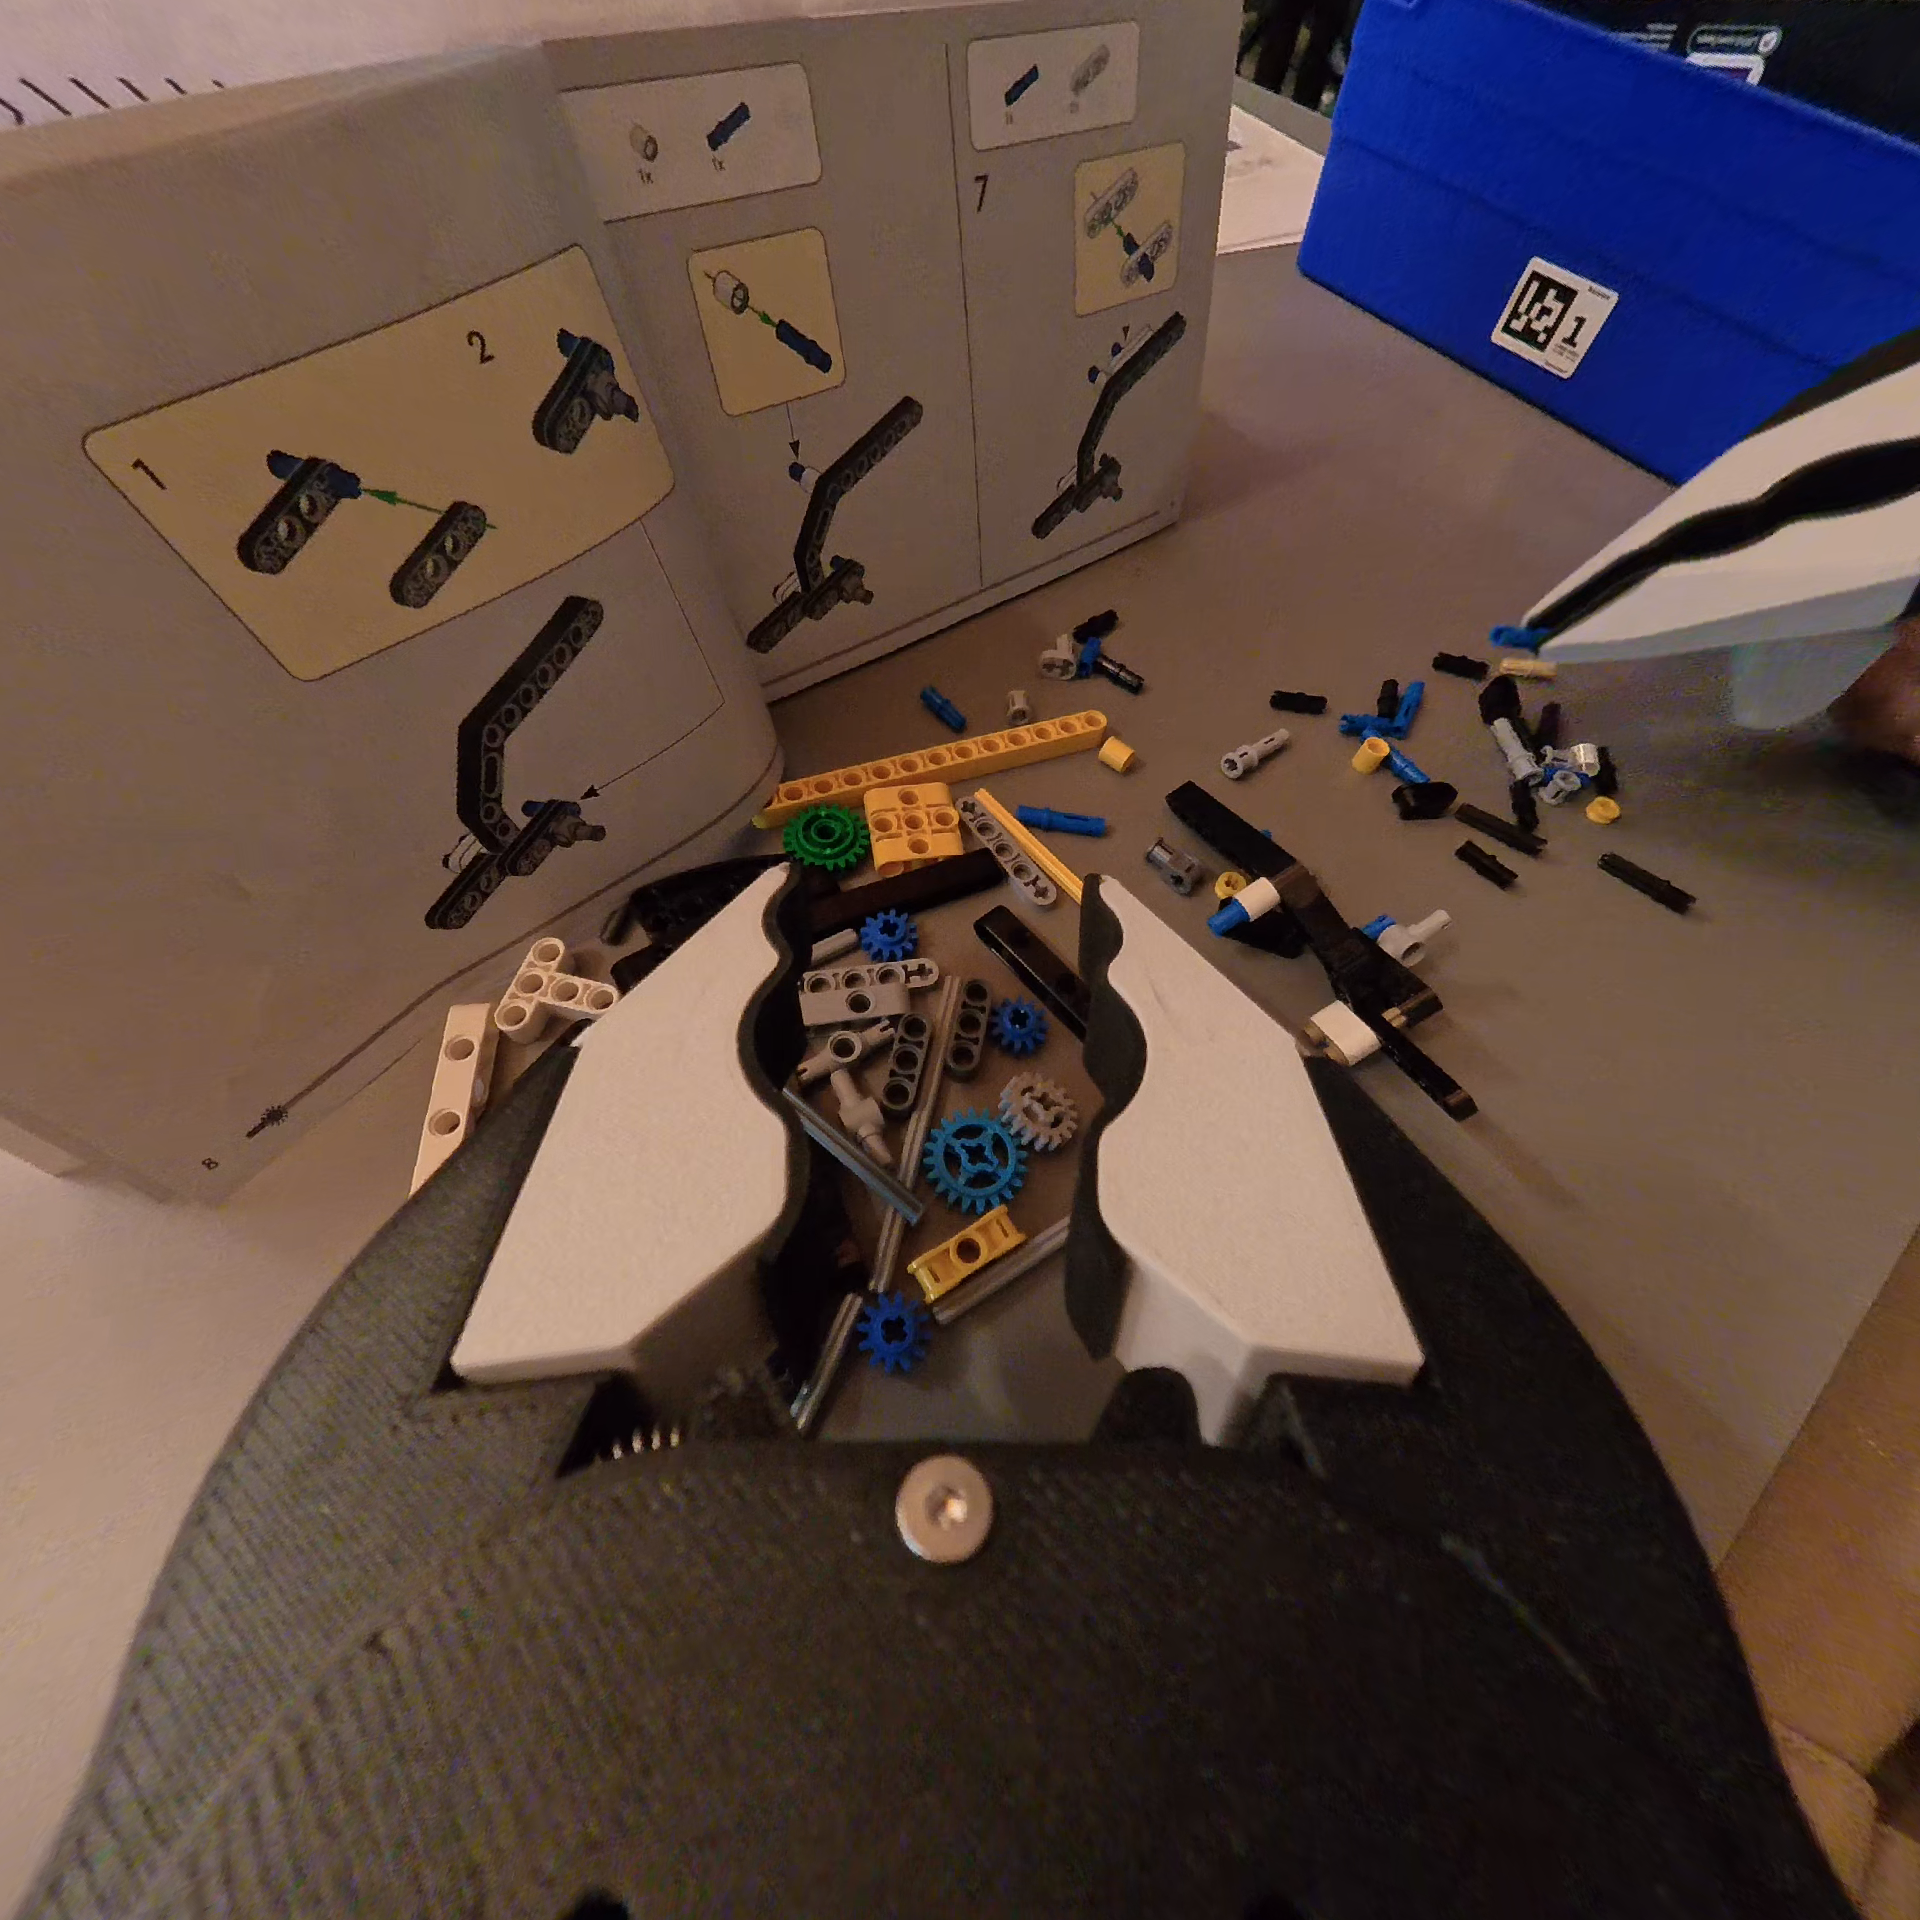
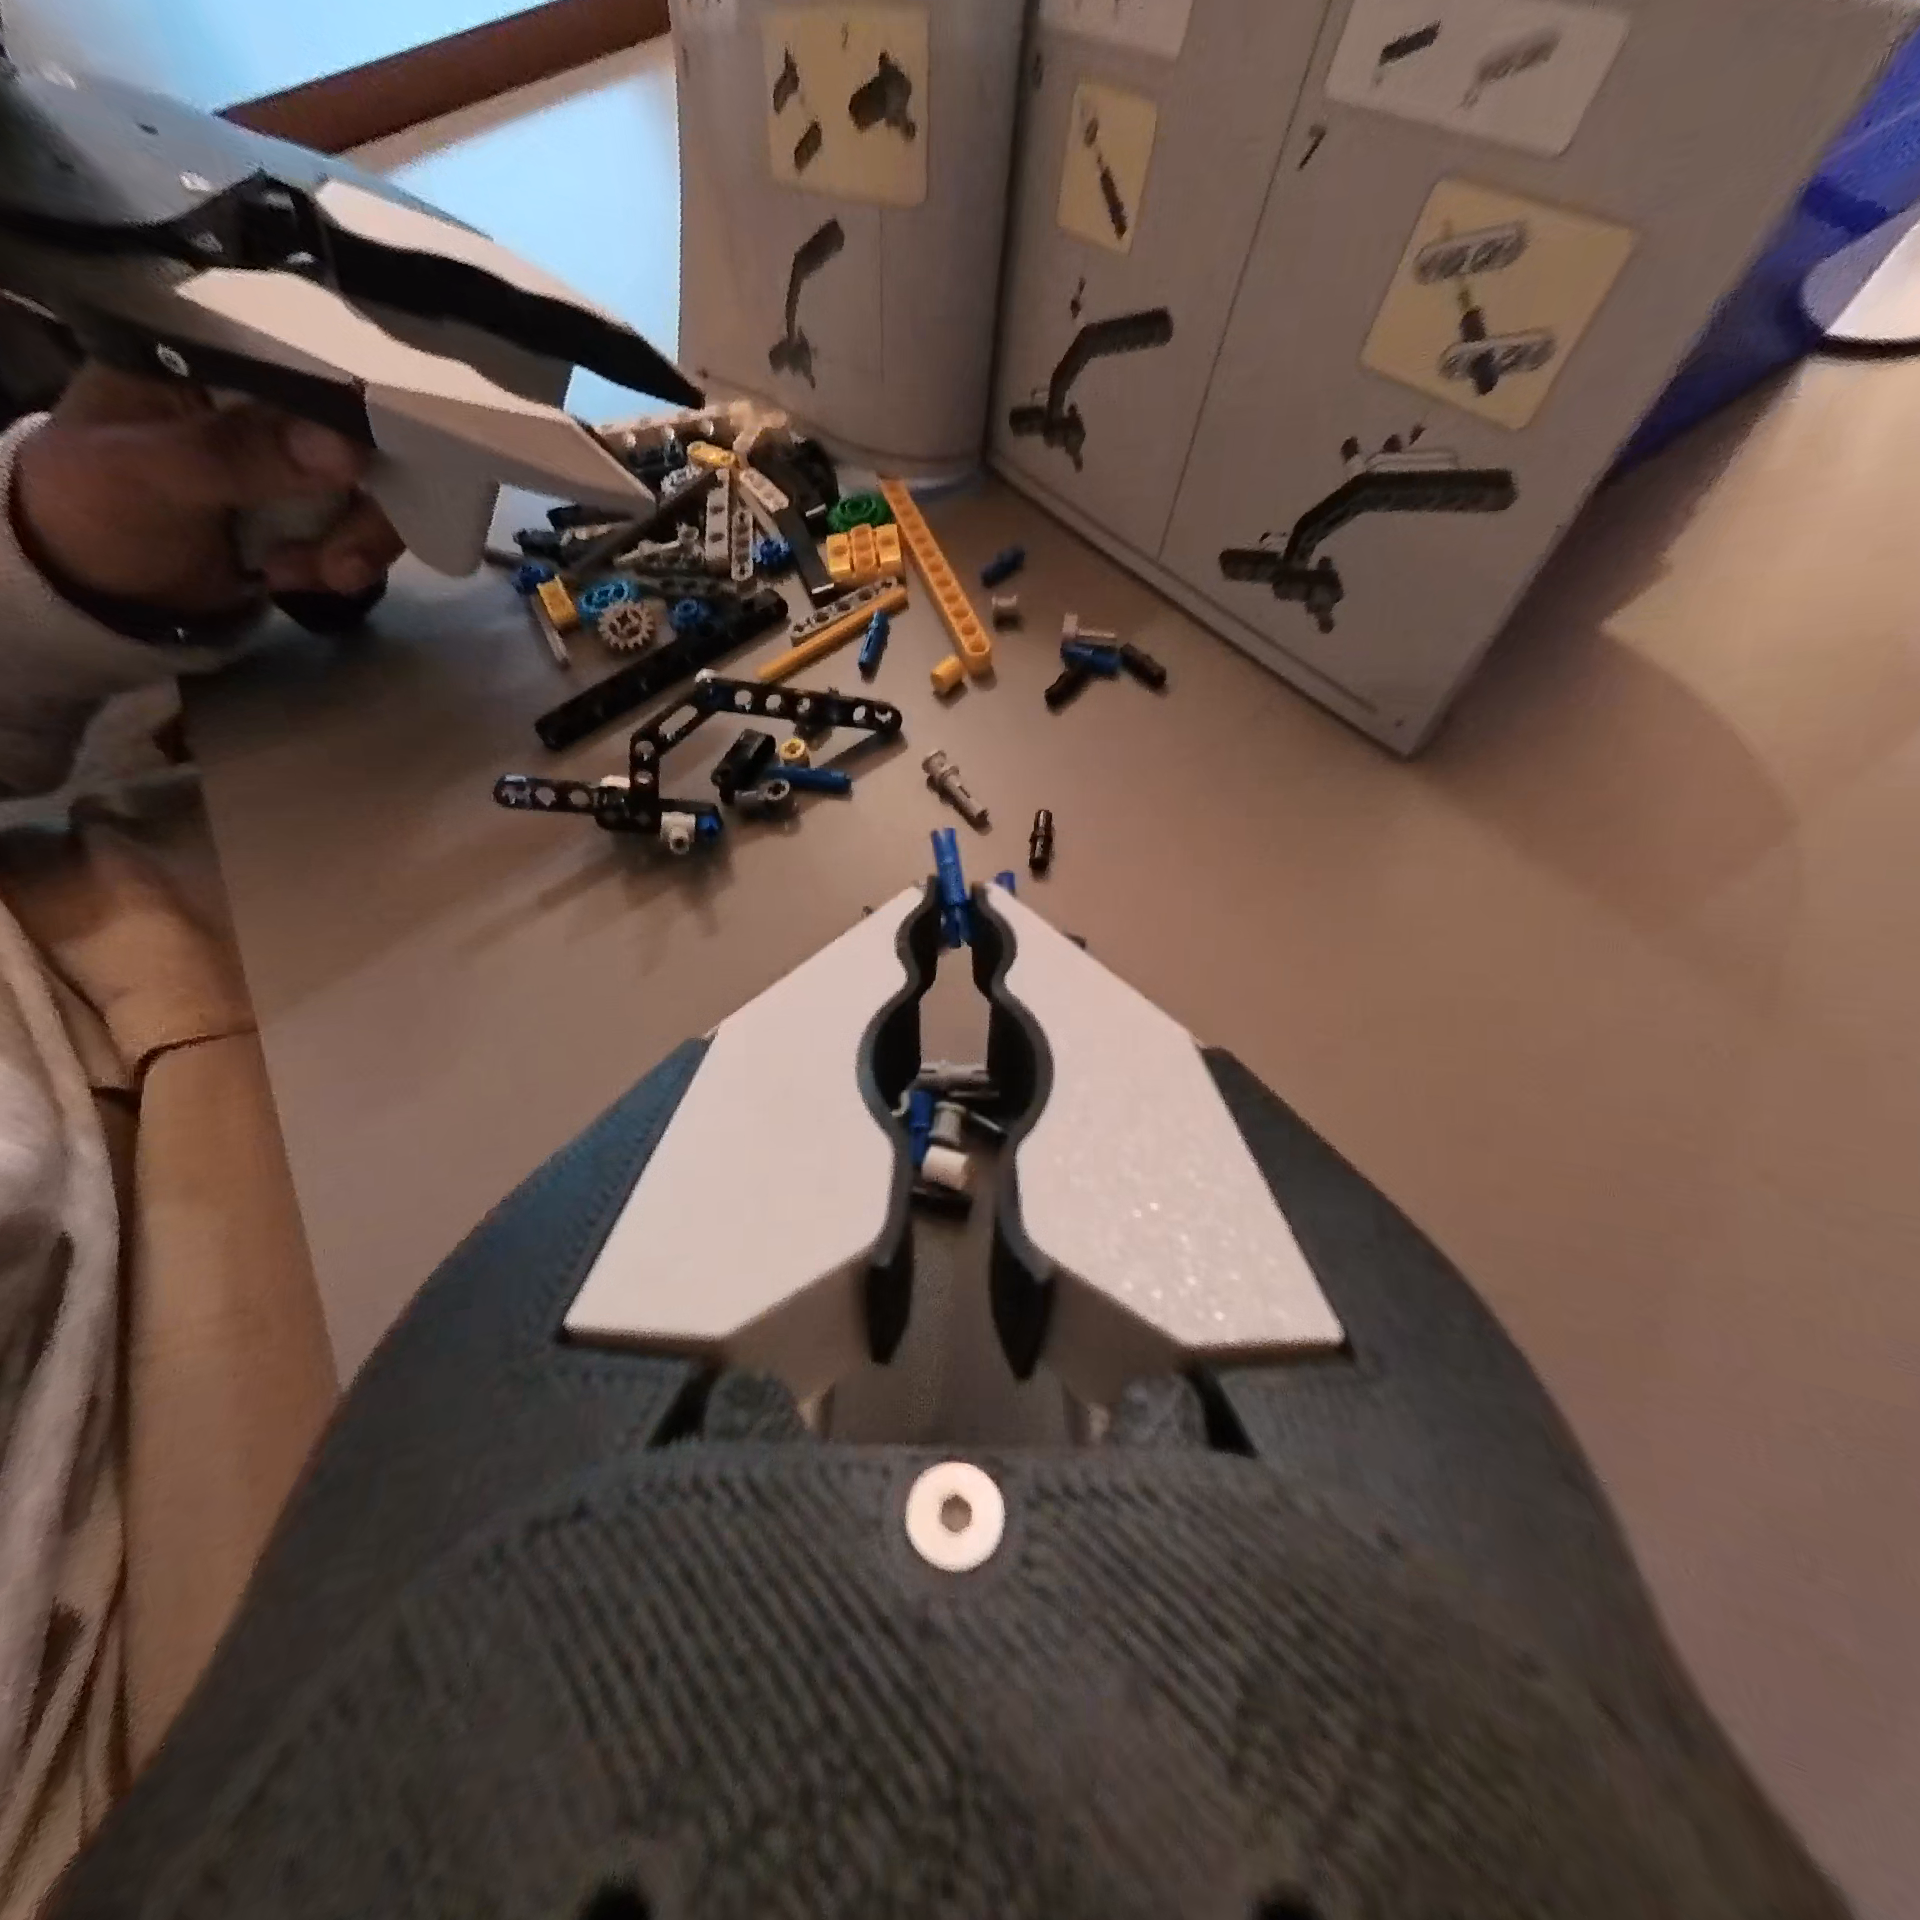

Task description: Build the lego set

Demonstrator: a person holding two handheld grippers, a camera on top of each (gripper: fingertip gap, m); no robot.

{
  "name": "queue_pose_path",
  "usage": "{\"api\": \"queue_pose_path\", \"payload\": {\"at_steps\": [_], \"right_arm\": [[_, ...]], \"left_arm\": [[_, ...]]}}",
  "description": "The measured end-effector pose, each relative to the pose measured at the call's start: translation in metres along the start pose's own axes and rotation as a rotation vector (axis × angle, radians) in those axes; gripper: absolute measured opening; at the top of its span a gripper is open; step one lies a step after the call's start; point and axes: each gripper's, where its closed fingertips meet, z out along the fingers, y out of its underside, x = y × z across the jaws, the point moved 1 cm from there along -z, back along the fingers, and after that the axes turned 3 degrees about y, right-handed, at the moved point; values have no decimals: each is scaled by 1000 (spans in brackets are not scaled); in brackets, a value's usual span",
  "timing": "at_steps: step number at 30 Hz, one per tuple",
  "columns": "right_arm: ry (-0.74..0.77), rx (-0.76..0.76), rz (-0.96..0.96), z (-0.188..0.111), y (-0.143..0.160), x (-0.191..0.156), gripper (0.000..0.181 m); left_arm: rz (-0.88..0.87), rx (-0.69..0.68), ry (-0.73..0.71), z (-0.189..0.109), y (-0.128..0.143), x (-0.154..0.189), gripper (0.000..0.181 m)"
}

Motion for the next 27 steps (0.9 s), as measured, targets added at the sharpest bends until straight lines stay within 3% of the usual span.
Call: {"api": "queue_pose_path", "payload": {"at_steps": [27], "right_arm": [[57, 87, 39, -8, -9, 14, 3]], "left_arm": [[-12, 6, 3, -1, 0, -1, 50]]}}
